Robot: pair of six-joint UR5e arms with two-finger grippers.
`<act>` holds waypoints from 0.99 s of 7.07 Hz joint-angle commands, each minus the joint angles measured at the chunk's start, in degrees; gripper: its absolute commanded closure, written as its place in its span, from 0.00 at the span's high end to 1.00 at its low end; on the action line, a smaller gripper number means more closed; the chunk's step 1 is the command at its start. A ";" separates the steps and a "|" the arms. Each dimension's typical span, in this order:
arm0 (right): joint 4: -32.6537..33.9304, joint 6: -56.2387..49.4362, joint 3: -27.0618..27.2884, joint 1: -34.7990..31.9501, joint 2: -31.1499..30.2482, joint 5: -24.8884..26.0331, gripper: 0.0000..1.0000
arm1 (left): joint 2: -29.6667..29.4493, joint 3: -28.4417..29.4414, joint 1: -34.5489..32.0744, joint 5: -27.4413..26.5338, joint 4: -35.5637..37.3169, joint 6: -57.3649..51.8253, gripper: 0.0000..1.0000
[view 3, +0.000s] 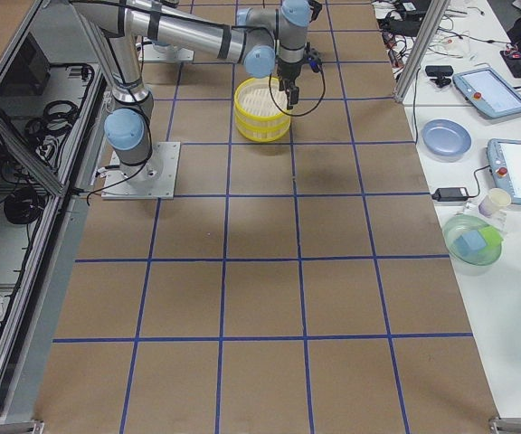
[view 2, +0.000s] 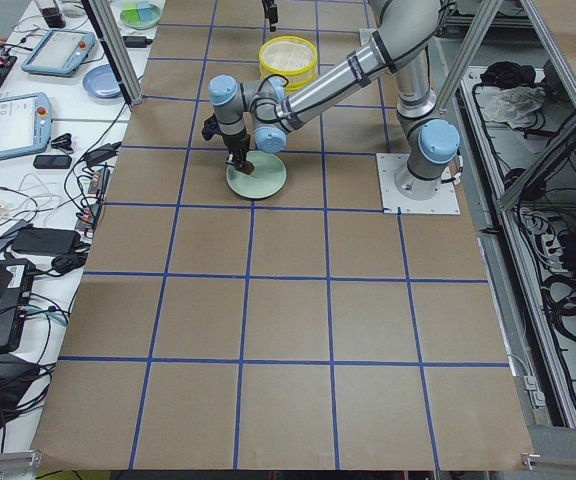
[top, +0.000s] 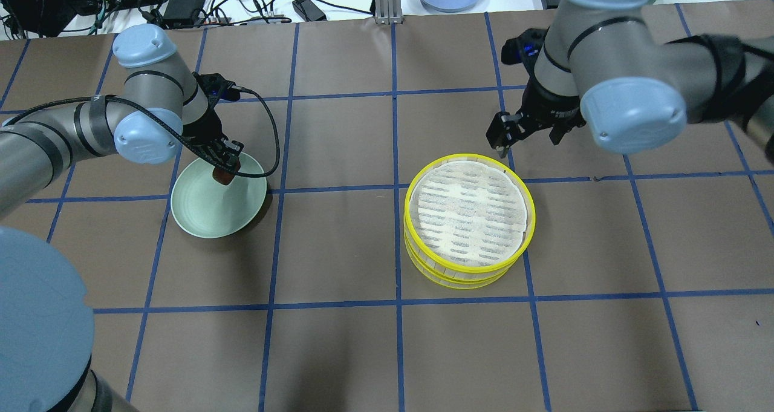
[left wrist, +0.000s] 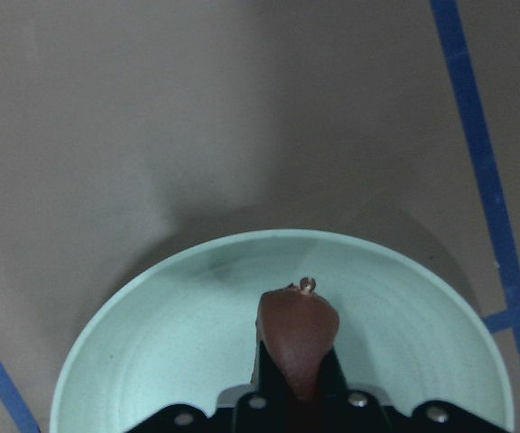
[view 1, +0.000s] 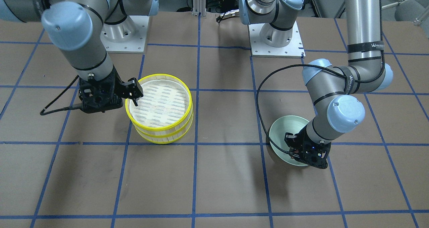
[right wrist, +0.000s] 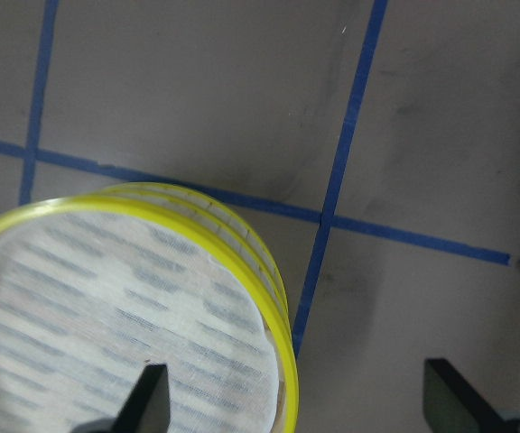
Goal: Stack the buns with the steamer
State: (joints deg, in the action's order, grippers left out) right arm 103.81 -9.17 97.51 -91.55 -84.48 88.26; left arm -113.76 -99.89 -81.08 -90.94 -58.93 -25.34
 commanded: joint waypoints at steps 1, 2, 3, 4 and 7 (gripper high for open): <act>-16.73 10.00 -13.16 0.05 -3.93 -0.99 1.00 | 4.23 7.37 -2.75 0.59 -9.11 14.63 0.00; -21.15 11.79 -16.27 0.32 -4.38 -0.21 1.00 | 6.07 11.34 -5.82 1.29 -15.79 22.54 0.00; -21.98 13.28 -16.38 0.32 -5.42 -0.72 1.00 | 7.75 11.90 -9.41 5.38 -16.73 31.41 0.00; -22.16 14.25 -16.12 0.32 -5.52 -0.12 1.00 | 8.81 11.82 -12.67 10.30 -16.74 42.55 0.00; -24.09 13.92 -15.25 0.41 -7.19 0.50 0.99 | 8.21 10.34 -24.36 18.78 -15.77 60.47 0.00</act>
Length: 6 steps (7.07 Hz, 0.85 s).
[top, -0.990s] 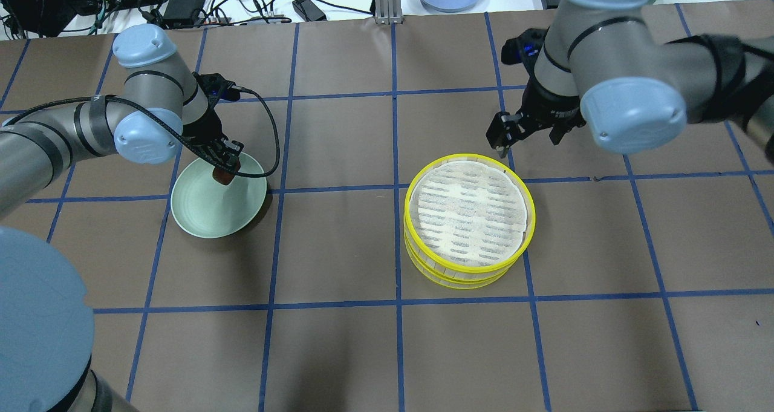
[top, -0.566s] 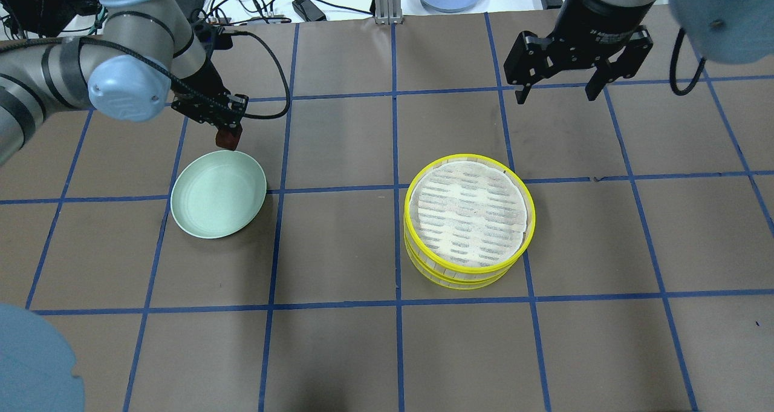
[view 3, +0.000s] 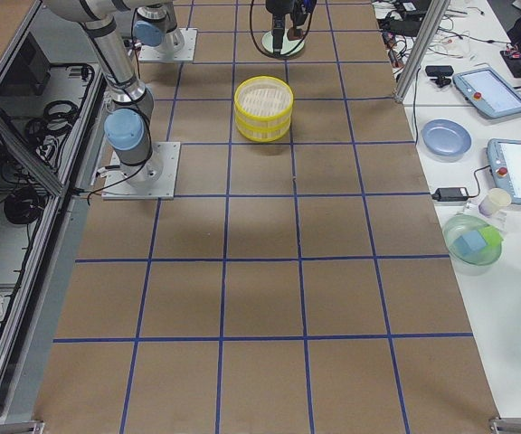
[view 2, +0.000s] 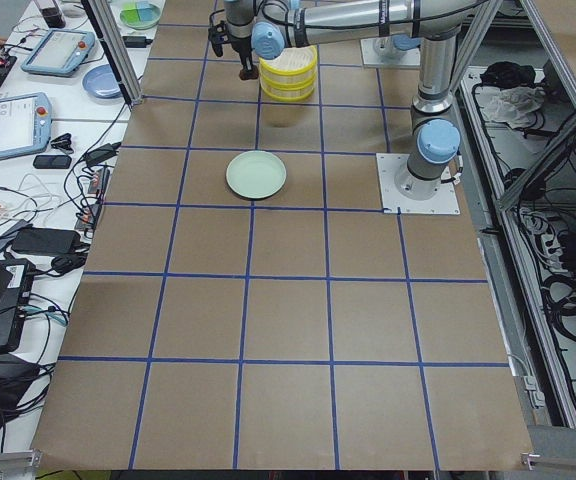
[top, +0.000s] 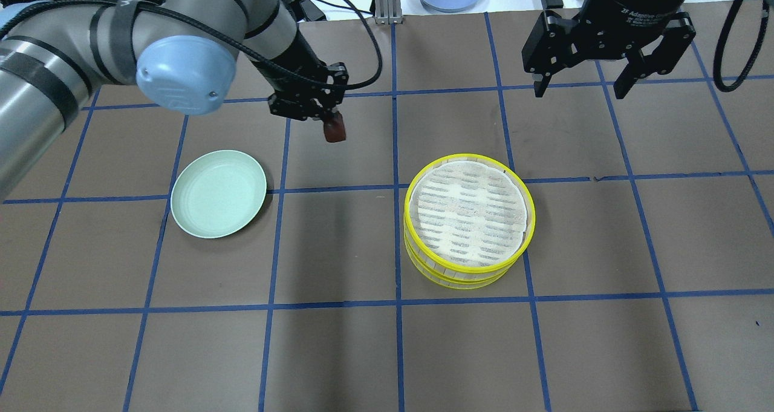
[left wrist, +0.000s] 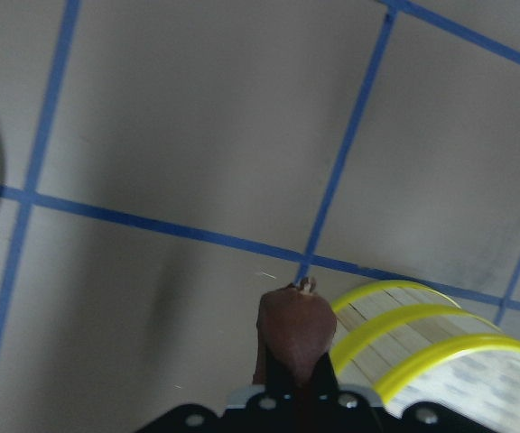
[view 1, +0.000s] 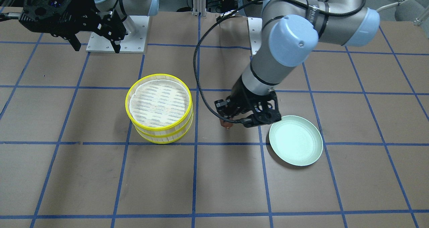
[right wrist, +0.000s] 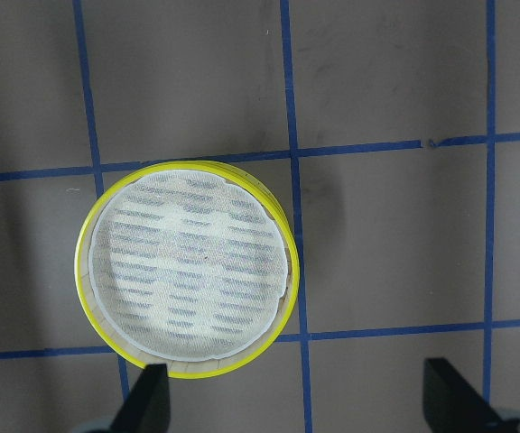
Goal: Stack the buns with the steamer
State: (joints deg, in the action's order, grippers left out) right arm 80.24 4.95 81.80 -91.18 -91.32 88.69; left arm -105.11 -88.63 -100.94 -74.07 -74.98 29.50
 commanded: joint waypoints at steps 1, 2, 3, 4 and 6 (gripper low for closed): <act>-0.44 -0.82 2.64 0.04 -1.65 0.08 0.99 | -0.71 -3.45 -6.18 5.82 0.27 8.70 0.00; 0.61 -1.08 4.75 0.12 -3.06 0.08 0.99 | -0.89 -5.91 -7.50 7.69 1.23 8.73 0.00; 1.31 -1.17 4.94 0.04 -3.07 0.08 0.99 | -1.41 -6.55 -8.65 7.88 1.93 9.08 0.03; 1.41 -1.17 4.94 0.04 -3.07 -0.10 0.99 | -1.41 -6.64 -9.79 7.88 1.94 10.30 0.23; 1.58 -1.09 5.03 -0.05 -2.98 -0.10 1.00 | -1.50 -6.64 -10.33 7.71 1.85 10.75 0.83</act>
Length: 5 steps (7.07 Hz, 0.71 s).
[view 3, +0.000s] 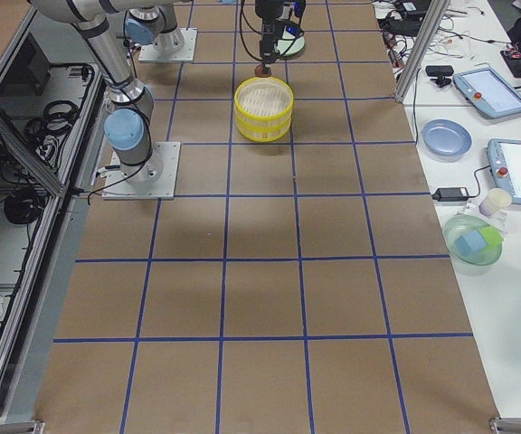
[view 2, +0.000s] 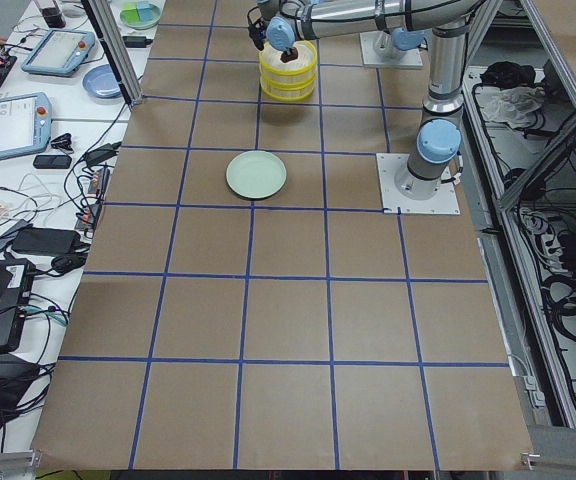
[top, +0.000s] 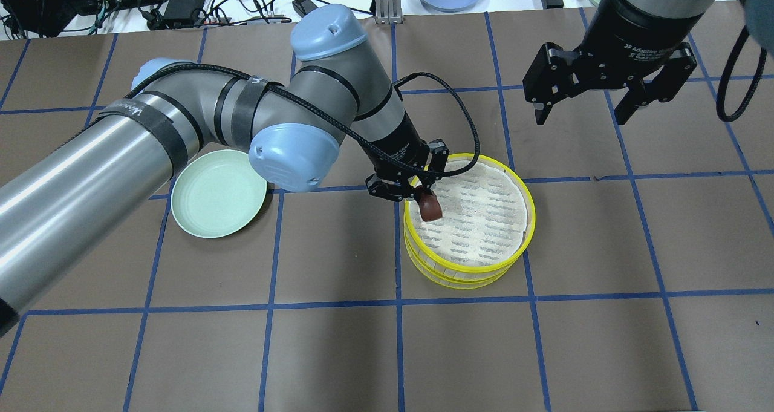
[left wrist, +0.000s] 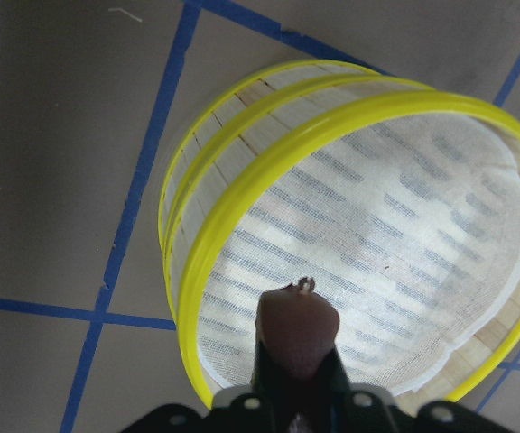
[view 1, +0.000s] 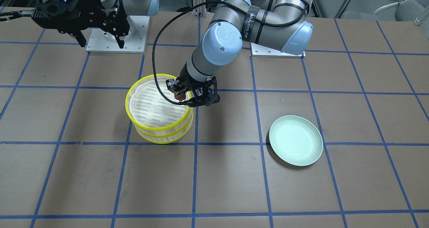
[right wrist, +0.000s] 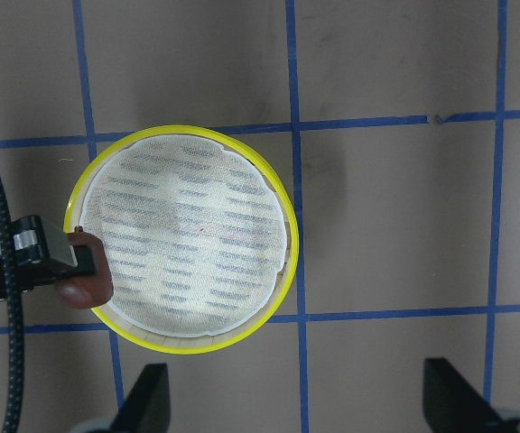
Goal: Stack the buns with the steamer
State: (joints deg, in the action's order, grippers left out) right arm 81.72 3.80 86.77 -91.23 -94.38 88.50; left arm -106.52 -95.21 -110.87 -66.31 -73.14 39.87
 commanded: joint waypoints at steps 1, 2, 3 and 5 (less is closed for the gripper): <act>0.11 0.06 0.24 -0.09 0.42 0.09 1.00 | -0.09 -0.06 -0.40 -0.31 -0.07 0.21 0.98; 0.11 0.41 0.33 -0.09 0.60 0.18 1.00 | -0.09 -0.06 -0.40 -0.14 0.01 0.30 1.00; 0.11 0.07 0.33 -0.09 0.60 0.18 1.00 | -0.09 -0.06 -0.40 -0.31 -0.07 -0.31 1.00; 0.20 0.41 0.42 -0.09 0.60 0.09 1.00 | 0.61 0.81 0.56 -2.06 0.10 -1.36 1.00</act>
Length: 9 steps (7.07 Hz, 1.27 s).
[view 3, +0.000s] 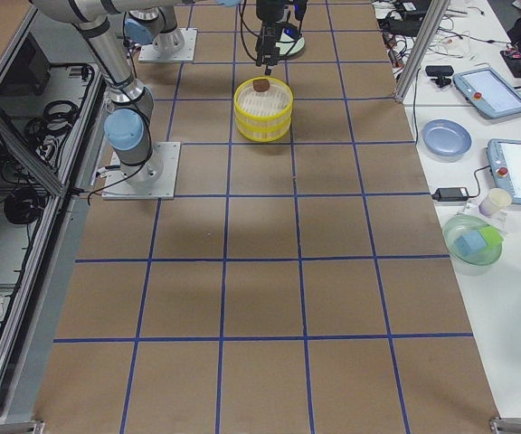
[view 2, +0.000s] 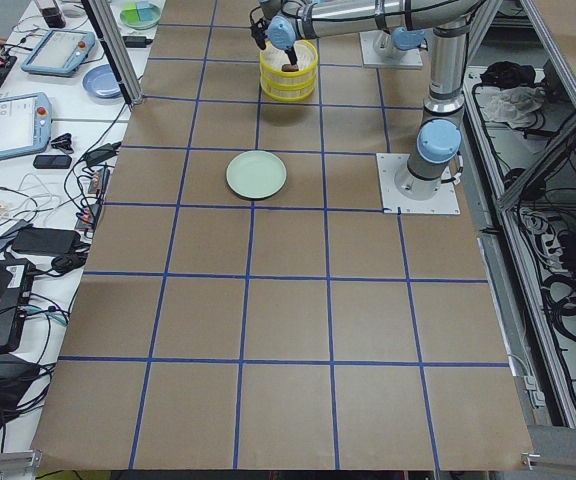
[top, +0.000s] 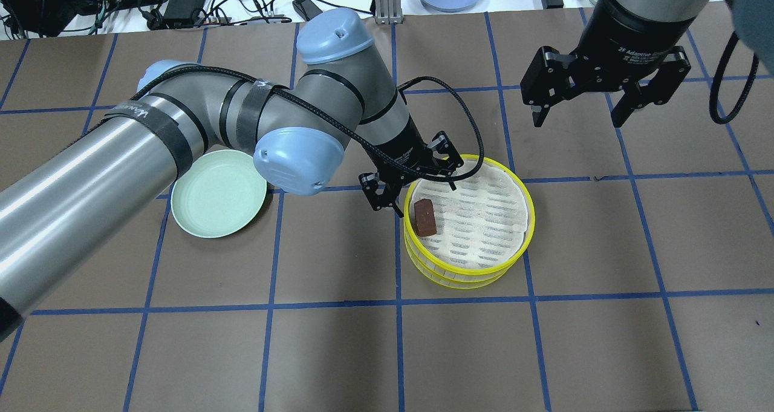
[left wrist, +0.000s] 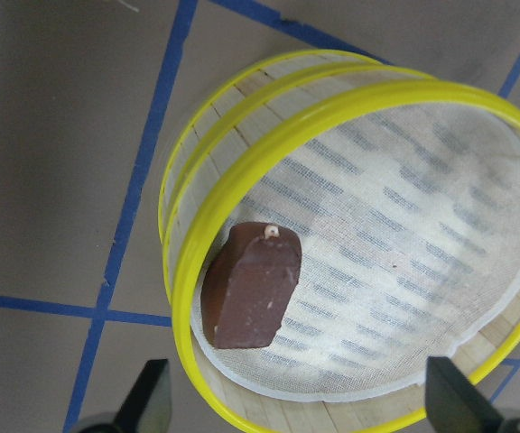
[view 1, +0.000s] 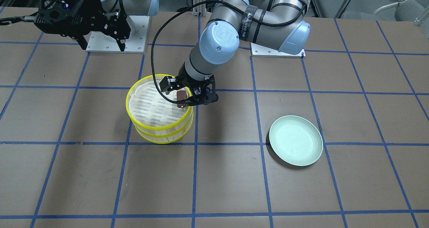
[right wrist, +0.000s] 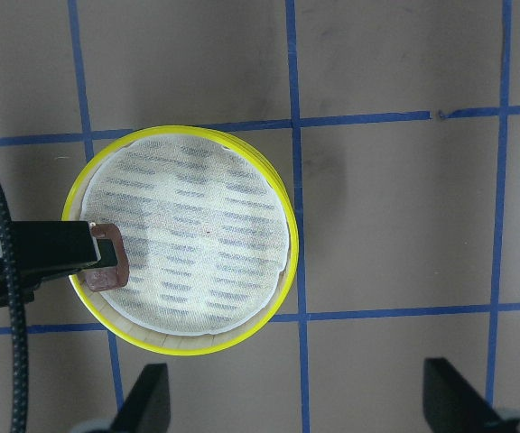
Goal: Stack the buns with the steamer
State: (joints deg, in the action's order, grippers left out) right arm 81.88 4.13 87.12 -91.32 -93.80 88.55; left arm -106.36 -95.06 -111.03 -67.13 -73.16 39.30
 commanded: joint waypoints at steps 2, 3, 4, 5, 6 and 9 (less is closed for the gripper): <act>3.86 -0.35 0.07 0.00 0.28 0.04 1.00 | 2.80 2.67 4.22 -6.60 -0.22 -13.30 1.00; 6.16 -0.35 0.07 0.00 0.46 -0.04 1.00 | 3.78 4.25 7.46 -7.56 -0.84 -15.98 1.00; 6.01 -0.44 0.07 0.00 0.46 0.13 1.00 | 4.48 5.31 10.19 -9.31 -0.06 -18.19 1.00; 6.01 -0.44 0.07 0.00 0.46 0.13 1.00 | 5.97 5.76 12.48 -17.34 -0.40 -27.87 1.00; 6.01 -0.35 0.07 0.00 0.46 0.05 1.00 | 7.38 5.94 14.33 -20.90 -3.10 -34.75 1.00; 6.01 -0.35 0.16 0.00 0.46 0.13 1.00 | 14.49 6.02 16.80 -29.28 -11.46 -36.31 1.00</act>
State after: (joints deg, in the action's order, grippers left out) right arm 87.89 3.78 87.21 -91.32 -93.34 88.61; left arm -94.90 -89.09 -95.18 -93.78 -81.41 3.73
